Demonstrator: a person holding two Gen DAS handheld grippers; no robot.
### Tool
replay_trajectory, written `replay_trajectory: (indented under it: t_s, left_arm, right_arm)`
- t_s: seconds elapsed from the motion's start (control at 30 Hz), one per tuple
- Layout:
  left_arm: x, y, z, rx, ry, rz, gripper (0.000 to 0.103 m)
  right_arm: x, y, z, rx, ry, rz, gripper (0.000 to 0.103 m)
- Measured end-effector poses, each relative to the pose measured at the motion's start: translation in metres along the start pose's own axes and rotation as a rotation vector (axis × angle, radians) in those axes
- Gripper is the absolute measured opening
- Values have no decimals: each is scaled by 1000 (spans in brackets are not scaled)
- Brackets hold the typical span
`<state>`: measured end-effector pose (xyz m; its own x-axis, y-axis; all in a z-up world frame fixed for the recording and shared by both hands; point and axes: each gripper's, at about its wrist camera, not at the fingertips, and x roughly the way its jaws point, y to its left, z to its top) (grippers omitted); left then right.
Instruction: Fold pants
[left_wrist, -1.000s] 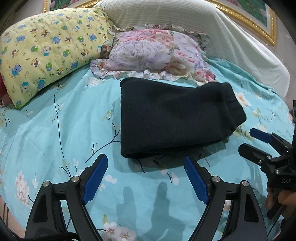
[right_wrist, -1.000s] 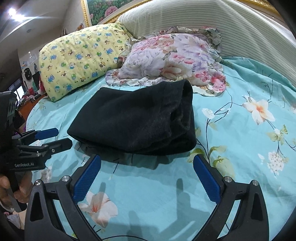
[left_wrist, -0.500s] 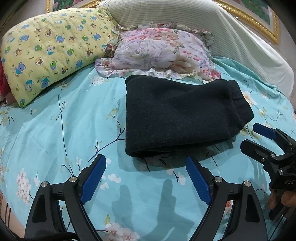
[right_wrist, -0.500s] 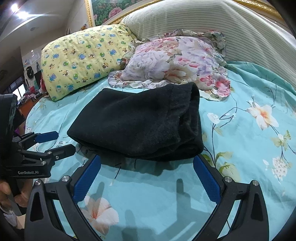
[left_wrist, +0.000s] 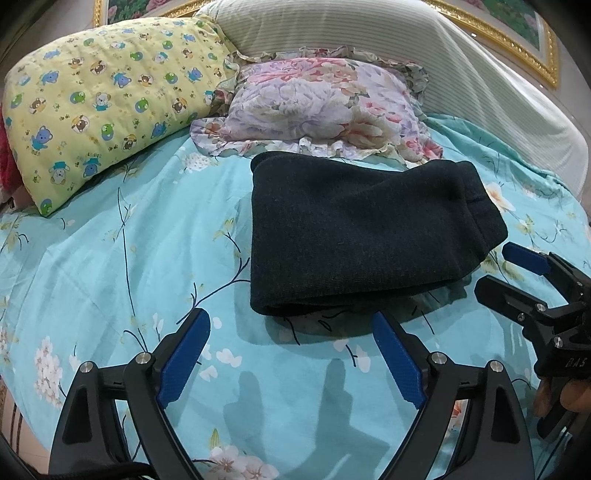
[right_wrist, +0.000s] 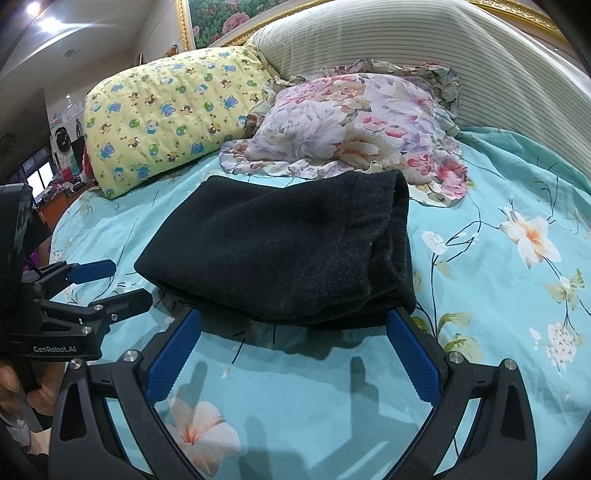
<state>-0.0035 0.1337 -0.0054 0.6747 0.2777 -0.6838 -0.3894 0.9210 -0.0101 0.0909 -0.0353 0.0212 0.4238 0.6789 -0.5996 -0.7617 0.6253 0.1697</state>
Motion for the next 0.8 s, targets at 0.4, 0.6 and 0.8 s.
replay_trajectory:
  t_s: [0.4, 0.6, 0.8]
  left_arm:
    - [-8, -1, 6, -2, -31, 6, 90]
    - [-13, -5, 10, 12, -61, 12, 90]
    - [-15, -9, 12, 14, -61, 8, 91]
  right_arm:
    - [-6, -9, 1, 30, -12, -14, 100]
    - [-10, -14, 6, 44, -22, -21, 100]
    - [-11, -20, 9, 66, -26, -31, 100]
